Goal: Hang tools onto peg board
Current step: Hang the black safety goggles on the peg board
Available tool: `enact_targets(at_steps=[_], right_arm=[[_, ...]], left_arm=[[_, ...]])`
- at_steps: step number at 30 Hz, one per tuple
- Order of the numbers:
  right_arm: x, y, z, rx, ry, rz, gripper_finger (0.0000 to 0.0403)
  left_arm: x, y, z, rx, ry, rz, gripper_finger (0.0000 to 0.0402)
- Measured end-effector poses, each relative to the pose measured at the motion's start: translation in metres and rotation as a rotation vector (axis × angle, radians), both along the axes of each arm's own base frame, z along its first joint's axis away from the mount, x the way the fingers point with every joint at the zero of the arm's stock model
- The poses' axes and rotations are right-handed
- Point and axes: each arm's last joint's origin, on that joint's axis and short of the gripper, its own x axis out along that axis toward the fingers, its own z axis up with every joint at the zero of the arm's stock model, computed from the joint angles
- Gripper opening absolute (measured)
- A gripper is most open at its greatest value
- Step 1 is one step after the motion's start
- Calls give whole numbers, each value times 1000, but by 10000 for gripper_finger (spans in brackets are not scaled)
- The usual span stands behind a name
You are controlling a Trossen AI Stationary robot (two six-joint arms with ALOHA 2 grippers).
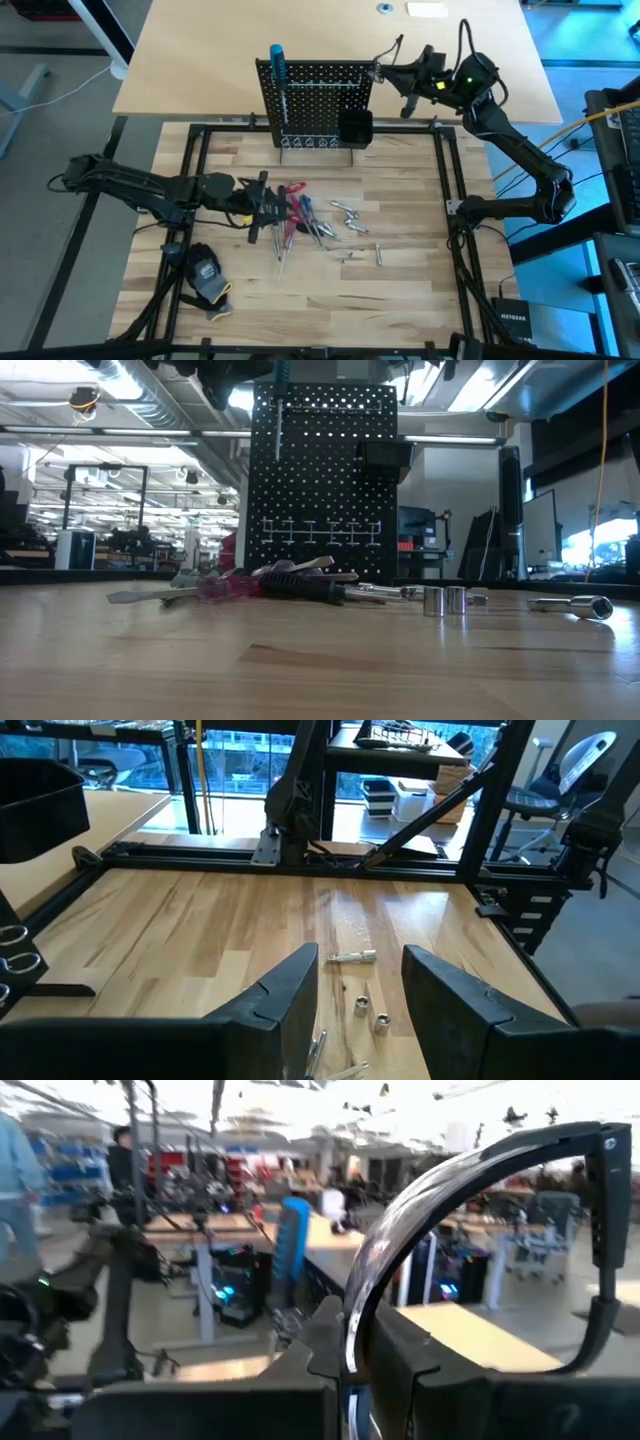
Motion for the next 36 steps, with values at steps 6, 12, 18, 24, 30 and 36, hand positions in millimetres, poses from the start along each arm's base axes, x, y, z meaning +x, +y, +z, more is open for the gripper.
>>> enact_targets(at_steps=[6, 12, 18, 24, 30, 36], right_arm=[[2, -3, -4, -5, 32, -34, 28], [8, -8, -9, -5, 45, 12, 27], [18, -16, -16, -3, 56, 81, 27], [20, -16, -21, 24, 89, 155, 27], [22, -16, -25, 33, 108, 217, 27], [31, -25, -36, 70, 137, 239, 27]], left_arm=[[0, 0, 0, -2, 0, 1, 136], [0, 0, 0, 3, -1, -1, 136], [0, 0, 2, 2, -17, -1, 136], [0, 0, 2, 2, -18, -1, 136], [0, 0, 2, 2, -20, -1, 136], [1, 0, 2, 8, -25, -2, 136]])
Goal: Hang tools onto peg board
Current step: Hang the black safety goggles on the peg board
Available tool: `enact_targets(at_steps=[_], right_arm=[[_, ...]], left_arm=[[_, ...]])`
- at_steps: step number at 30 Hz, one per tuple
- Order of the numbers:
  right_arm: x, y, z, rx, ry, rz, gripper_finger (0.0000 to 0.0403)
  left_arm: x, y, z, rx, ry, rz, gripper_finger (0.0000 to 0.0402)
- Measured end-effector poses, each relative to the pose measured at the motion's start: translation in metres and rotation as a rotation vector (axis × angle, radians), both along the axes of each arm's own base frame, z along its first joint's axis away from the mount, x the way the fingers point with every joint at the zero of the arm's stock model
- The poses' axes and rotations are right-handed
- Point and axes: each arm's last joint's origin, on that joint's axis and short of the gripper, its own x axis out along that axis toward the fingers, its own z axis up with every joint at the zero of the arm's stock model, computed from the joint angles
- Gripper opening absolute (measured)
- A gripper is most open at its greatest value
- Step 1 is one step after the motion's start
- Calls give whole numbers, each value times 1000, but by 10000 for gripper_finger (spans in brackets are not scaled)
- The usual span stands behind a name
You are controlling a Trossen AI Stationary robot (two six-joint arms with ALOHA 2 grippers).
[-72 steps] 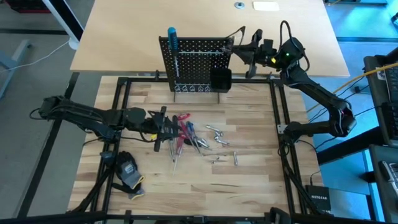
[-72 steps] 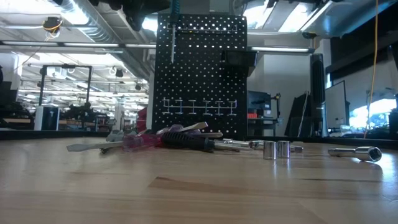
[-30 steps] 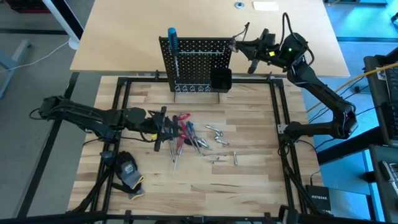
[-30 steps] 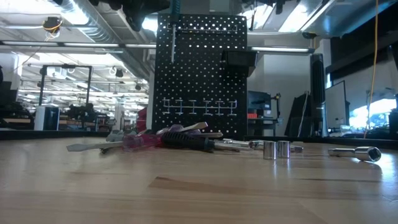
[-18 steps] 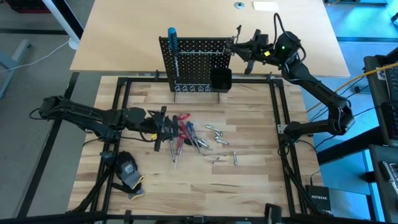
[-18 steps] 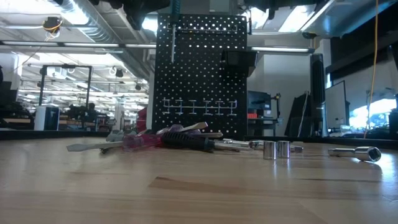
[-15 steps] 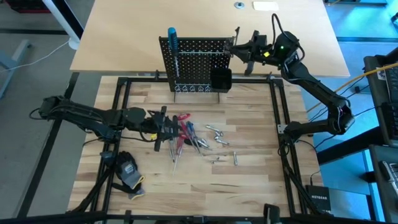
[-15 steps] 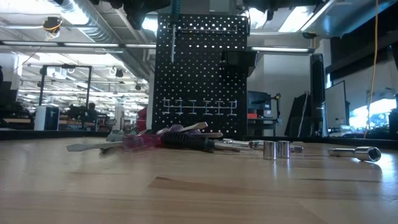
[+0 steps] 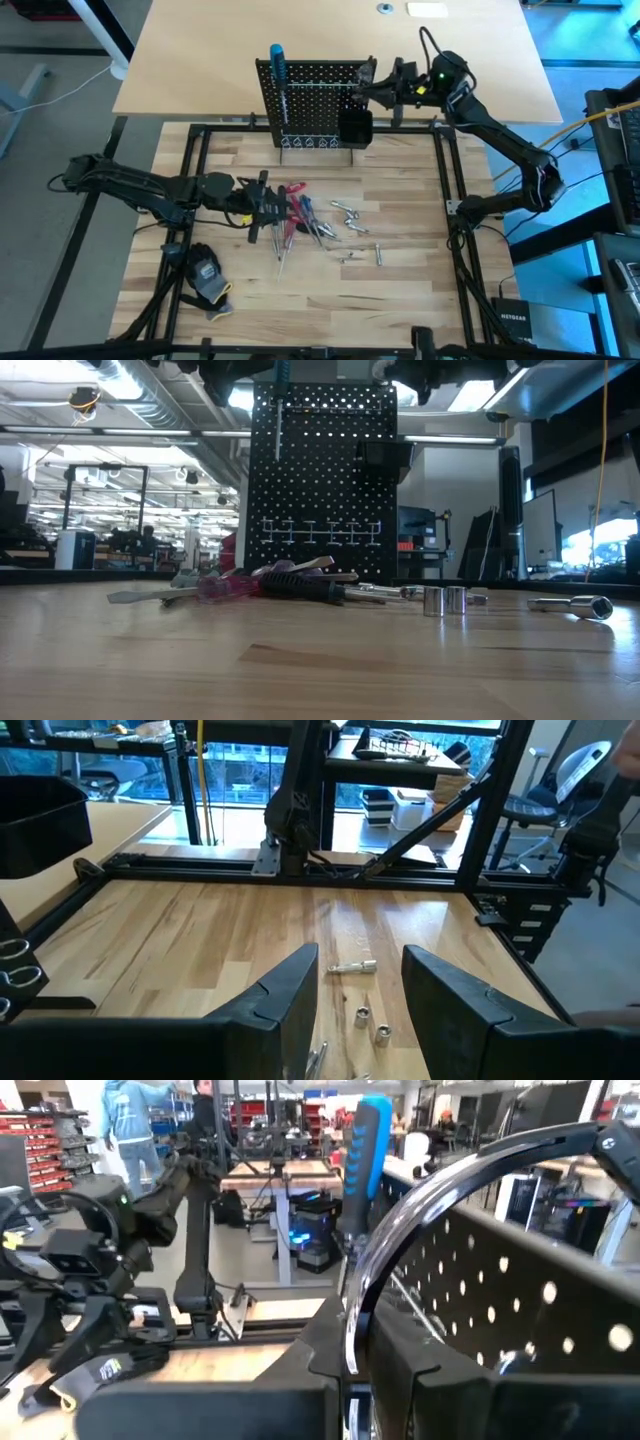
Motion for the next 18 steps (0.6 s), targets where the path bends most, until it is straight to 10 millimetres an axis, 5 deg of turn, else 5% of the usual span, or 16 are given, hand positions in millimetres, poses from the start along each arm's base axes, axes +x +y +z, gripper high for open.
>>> enact_targets(at_steps=[18], right_arm=[[1, -3, -14, 32, 106, -85, 32]], left_arm=[[0, 0, 0, -1, -4, -2, 136]])
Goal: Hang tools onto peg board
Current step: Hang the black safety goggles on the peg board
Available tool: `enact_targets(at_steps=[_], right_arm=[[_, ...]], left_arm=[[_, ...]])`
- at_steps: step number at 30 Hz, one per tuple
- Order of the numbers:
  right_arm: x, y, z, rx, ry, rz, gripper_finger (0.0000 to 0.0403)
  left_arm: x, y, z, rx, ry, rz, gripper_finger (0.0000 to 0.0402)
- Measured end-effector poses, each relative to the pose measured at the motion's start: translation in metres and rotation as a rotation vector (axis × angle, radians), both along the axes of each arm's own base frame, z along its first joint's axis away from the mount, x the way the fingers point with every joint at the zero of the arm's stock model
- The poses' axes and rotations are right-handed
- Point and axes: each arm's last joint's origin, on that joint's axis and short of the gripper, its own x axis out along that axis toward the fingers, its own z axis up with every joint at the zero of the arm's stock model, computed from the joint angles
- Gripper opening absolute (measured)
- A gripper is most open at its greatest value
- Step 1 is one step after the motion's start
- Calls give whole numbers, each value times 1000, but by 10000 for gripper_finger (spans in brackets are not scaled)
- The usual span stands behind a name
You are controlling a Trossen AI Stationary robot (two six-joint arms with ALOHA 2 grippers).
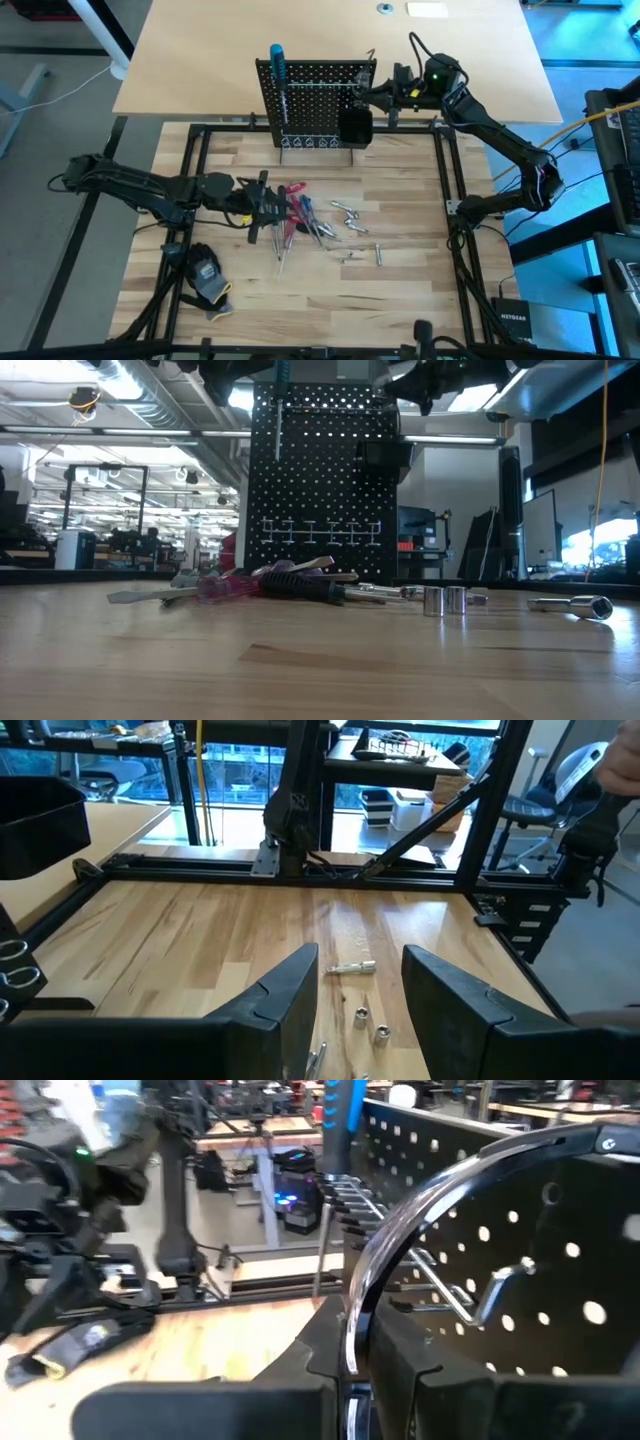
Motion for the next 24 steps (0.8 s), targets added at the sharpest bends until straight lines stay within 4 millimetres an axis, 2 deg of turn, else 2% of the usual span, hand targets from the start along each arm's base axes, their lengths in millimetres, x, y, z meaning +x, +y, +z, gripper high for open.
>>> enact_targets(at_steps=[9, 24], right_arm=[[-1, -3, 0, -40, 13, -92, 46], [-1, -2, 0, -34, 13, -74, 57]], left_arm=[[0, 0, 0, 1, -2, 0, 136], [0, 0, 0, 4, -2, -1, 136]])
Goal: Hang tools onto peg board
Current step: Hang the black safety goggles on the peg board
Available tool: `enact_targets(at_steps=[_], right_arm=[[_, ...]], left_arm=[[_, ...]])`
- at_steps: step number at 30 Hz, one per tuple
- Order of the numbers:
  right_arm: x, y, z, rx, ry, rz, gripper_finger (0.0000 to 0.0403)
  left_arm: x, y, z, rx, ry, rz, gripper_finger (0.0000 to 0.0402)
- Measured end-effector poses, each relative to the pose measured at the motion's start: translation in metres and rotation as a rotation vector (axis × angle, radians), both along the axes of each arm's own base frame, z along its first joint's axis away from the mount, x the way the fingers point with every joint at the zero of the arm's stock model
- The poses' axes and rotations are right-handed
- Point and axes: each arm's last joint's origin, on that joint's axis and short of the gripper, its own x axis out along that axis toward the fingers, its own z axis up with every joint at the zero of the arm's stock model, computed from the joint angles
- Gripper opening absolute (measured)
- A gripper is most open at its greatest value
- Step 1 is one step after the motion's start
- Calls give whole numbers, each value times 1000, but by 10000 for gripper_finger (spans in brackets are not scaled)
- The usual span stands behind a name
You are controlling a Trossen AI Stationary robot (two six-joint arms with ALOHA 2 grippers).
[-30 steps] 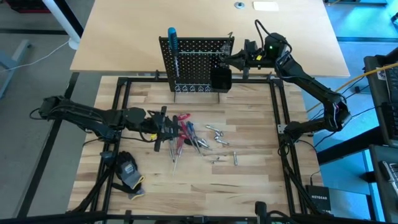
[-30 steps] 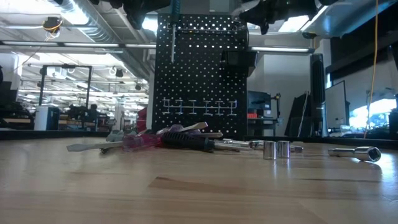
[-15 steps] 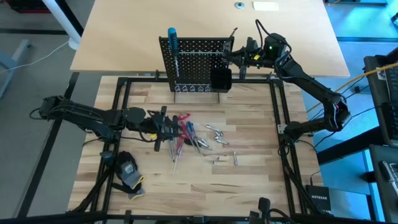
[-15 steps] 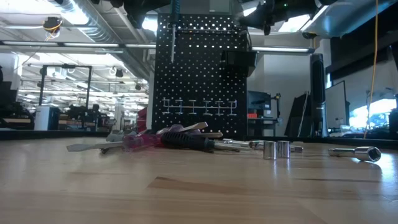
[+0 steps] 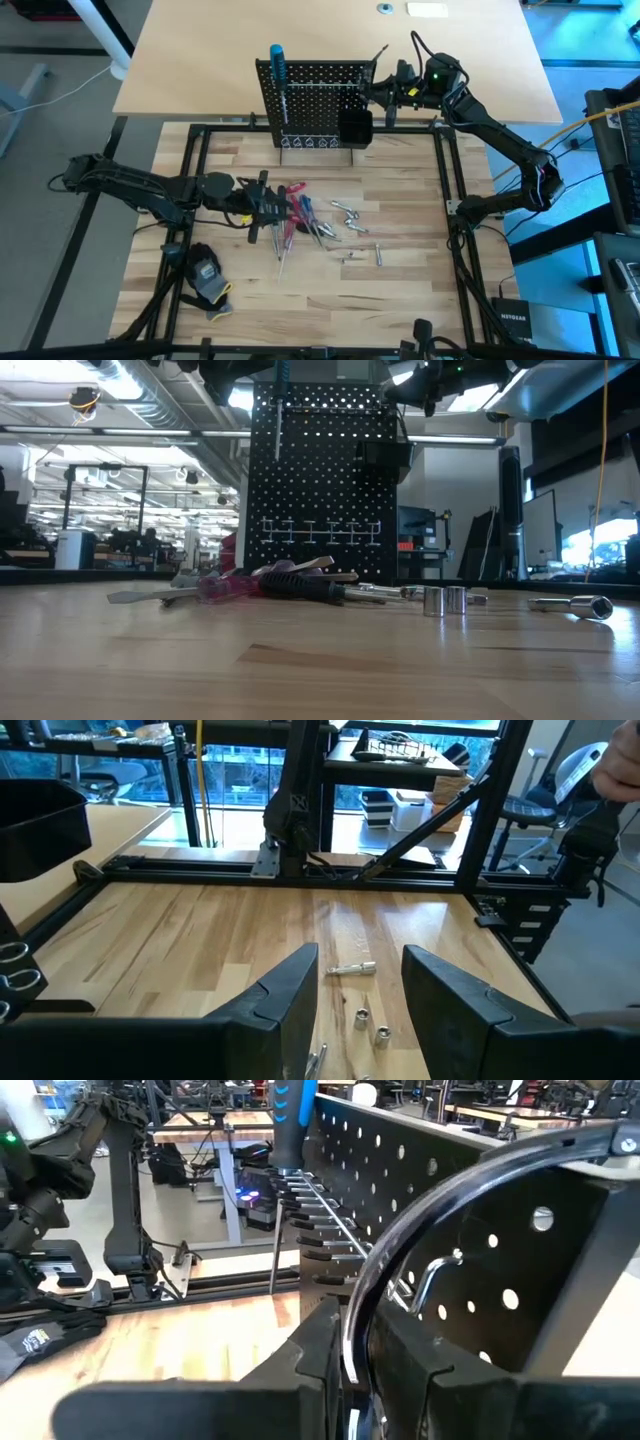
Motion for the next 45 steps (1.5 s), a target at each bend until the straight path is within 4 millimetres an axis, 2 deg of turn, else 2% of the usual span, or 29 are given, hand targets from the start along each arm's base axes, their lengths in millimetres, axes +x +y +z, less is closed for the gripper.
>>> enact_targets(at_steps=[12, 18, 26, 45], right_arm=[[0, 0, 0, -7, 1, -3, 56], [1, 2, 1, -8, -12, 67, 20], [1, 5, 2, -4, -25, 170, 26], [5, -2, -2, -13, -23, 110, 30]], left_arm=[[0, 0, 1, -1, -13, 0, 136], [0, 0, 1, -1, -13, 0, 136], [0, 0, 1, -1, -13, 0, 136], [0, 0, 1, 13, -15, -2, 136]])
